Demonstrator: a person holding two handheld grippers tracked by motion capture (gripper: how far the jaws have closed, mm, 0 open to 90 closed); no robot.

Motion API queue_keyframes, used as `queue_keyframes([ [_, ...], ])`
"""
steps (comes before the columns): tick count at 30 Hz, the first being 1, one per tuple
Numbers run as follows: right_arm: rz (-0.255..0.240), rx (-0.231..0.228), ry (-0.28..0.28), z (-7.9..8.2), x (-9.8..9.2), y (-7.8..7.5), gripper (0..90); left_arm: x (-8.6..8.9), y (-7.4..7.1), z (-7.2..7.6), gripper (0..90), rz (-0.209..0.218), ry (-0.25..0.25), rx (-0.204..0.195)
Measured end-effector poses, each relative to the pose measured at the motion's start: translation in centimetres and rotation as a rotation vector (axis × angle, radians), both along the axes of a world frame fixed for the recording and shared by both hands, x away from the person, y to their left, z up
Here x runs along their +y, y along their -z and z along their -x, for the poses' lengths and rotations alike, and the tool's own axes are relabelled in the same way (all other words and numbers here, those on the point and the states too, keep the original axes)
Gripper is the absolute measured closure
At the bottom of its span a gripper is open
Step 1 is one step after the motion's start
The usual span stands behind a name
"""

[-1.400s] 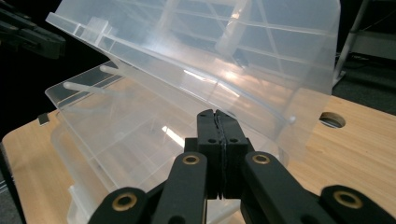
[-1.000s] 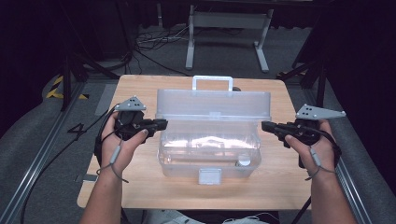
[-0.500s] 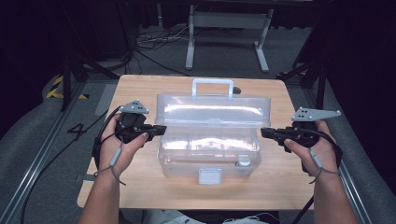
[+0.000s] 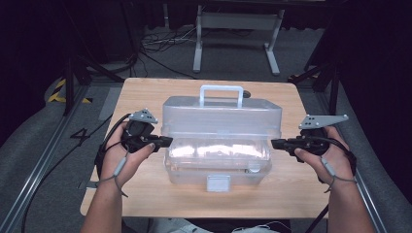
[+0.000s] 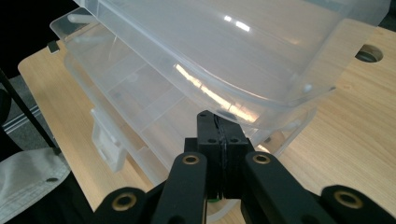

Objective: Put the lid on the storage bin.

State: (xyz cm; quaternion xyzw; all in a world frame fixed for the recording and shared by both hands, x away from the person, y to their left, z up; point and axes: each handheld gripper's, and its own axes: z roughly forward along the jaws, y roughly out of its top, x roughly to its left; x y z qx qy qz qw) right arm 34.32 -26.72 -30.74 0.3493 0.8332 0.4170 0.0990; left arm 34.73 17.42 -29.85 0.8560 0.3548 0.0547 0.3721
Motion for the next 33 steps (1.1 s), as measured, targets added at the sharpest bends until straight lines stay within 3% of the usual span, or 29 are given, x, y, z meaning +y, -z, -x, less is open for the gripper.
queue_keyframes([
  [33, 0.149, 0.129, -0.075, 0.2, 0.9, 1.1, 88.9, -0.7, 0.9, 0.3, 89.3, -0.156, 0.066, 0.12],
])
